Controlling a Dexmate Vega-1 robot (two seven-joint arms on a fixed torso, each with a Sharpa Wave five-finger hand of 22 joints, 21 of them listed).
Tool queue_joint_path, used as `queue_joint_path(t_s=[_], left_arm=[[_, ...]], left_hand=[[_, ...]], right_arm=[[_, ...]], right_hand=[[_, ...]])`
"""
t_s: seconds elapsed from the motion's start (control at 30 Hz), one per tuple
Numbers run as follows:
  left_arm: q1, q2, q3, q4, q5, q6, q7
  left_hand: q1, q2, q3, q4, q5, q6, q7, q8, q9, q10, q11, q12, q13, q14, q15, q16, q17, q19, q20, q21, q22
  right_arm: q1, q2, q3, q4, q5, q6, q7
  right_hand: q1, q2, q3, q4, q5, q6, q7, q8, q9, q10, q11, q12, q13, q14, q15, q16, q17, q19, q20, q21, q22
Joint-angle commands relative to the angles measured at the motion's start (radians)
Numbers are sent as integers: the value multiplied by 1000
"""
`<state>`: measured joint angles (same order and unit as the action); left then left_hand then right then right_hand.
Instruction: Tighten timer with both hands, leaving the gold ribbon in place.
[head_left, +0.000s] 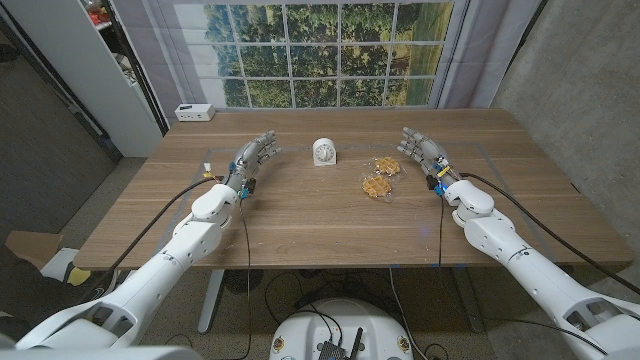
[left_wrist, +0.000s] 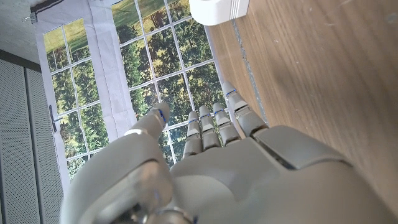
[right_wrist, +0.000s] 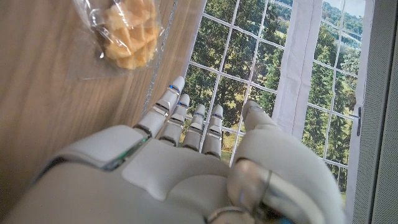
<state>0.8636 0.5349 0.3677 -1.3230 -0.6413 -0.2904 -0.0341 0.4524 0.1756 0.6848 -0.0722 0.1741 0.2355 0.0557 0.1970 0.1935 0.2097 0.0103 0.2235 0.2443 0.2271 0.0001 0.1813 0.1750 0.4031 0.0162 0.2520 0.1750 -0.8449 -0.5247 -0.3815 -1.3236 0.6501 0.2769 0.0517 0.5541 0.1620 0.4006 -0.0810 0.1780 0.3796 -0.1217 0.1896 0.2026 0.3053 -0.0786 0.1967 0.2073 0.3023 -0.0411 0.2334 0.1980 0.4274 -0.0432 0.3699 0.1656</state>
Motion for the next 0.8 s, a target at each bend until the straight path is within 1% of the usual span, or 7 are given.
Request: queue_joint_path(t_s=[0.03,0.1,0.27,0.4,0.47,0.6,0.8], left_arm=[[-6,67,12,-21,29,26,-51],[-16,79,17,-20,39,36,-61],[-41,103,32,-23,73,64,-62],[-49,116,40,-38,103,82,-42],[-49,119,43,-44,111,86,-35],[-38,124,45,-62,124,92,-17],[-19,131,45,-85,137,95,7]], left_hand=[[25,-14,3,-23,8,1,-4,1,4,5,-7,6,6,2,-3,4,-1,-2,3,-3,5],[40,-26,-4,-46,9,-3,-14,0,3,3,-16,7,9,0,-8,3,-1,-10,2,-10,4],[61,-52,-18,-80,7,-11,-32,-1,3,9,-27,12,13,-2,-13,3,-2,-23,3,-20,4],[81,-68,-26,-99,5,-18,-42,-1,3,12,-36,16,17,-6,-17,2,-1,-28,3,-26,3],[88,-72,-29,-104,5,-20,-45,-1,4,13,-37,17,19,-6,-19,2,-1,-33,5,-29,3],[100,-78,-34,-108,4,-18,-51,2,4,16,-38,20,21,-8,-23,3,0,-37,3,-32,4],[111,-83,-40,-110,3,-16,-53,4,5,15,-40,21,25,-8,-23,3,0,-42,3,-35,4]], right_arm=[[4,-24,-11,-29,-11,-20,28],[8,-32,-16,-33,-21,-24,30],[23,-47,-28,-33,-42,-30,47],[53,-80,-49,-36,-68,-55,92],[75,-104,-65,-42,-97,-69,116],[120,-146,-95,-55,-146,-118,156],[185,-186,-137,-67,-198,-167,234]], right_hand=[[13,-4,6,-8,4,4,2,5,4,5,7,4,3,8,-120,4,0,8,-49,0,3],[17,-5,5,-13,4,0,4,4,4,2,10,3,3,5,-117,1,-1,4,-44,-4,3],[34,-15,4,-36,6,-25,9,-2,3,-10,11,0,4,-7,-111,-7,-6,-3,-30,-17,3],[60,-23,7,-62,9,-39,4,-2,2,-19,-1,-1,5,-13,-117,-15,-11,-12,-15,-30,3],[77,-27,9,-75,11,-44,-2,-1,1,-15,-13,3,7,-18,-121,-19,-12,-18,-8,-38,4],[99,-33,10,-88,12,-53,-10,-1,0,-14,-26,6,12,-28,-132,-25,-14,-30,0,-51,4],[121,-35,13,-94,14,-67,-16,-2,0,-25,-38,5,17,-37,-133,-29,-14,-39,6,-62,4]])
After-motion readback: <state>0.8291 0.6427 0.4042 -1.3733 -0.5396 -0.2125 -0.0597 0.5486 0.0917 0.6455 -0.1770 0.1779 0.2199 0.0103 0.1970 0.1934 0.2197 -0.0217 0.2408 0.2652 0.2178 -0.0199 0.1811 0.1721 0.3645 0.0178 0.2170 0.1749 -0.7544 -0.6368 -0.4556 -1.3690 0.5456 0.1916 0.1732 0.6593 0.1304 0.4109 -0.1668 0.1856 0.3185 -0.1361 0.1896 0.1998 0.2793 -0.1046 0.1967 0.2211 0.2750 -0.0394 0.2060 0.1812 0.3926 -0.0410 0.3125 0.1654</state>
